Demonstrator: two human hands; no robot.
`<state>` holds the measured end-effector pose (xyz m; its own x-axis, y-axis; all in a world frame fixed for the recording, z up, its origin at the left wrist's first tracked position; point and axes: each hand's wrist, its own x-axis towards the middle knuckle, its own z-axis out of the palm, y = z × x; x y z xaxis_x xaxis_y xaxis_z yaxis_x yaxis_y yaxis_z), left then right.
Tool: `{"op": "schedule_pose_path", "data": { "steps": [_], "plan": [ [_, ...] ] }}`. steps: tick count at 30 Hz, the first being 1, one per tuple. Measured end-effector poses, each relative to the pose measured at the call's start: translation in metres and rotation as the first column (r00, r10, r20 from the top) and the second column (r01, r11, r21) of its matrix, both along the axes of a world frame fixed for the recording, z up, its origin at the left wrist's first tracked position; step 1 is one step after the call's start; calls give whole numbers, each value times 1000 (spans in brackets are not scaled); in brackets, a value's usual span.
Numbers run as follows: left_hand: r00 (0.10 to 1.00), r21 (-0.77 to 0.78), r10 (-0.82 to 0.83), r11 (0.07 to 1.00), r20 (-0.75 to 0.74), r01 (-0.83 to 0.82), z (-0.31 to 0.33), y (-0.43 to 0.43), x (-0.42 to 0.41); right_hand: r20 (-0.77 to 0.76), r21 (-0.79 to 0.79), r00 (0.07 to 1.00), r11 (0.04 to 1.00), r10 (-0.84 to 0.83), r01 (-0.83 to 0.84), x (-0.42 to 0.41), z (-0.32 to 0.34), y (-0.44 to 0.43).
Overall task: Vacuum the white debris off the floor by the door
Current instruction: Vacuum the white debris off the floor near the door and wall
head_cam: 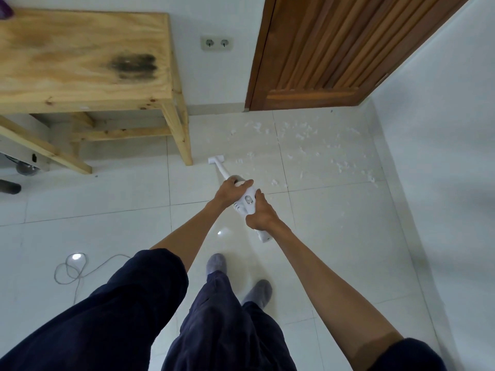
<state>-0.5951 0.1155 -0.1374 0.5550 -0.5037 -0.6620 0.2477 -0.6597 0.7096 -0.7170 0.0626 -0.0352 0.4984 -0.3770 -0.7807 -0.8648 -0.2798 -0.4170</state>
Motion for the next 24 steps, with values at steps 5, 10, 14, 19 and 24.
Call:
{"op": "schedule_pose_path", "data": {
  "steps": [5, 10, 14, 19, 24],
  "plan": [
    [1000, -8, -16, 1000, 2, 16, 8, -8, 23, 0, -26, 999, 999, 38, -38, 24, 5, -8],
    [999, -3, -48, 999, 14, 48, 7, -21, 46, 3, -39, 999, 998, 50, -49, 47, 2, -24],
    [998, 16, -42, 999, 44, 41, 5, -38, 68, 34, -35, 999, 999, 43, -41, 70, -2, -43],
    [999, 36, 18, 999, 52, -20, 4, -66, 97, 103, -44, 994, 999, 35, -31, 104, -13, -73],
    [996, 54, 56, 997, 64, -59, 1, -98, 136, 148, -64, 984, 994, 98, -90, 145, -23, -108]
  ]
}}
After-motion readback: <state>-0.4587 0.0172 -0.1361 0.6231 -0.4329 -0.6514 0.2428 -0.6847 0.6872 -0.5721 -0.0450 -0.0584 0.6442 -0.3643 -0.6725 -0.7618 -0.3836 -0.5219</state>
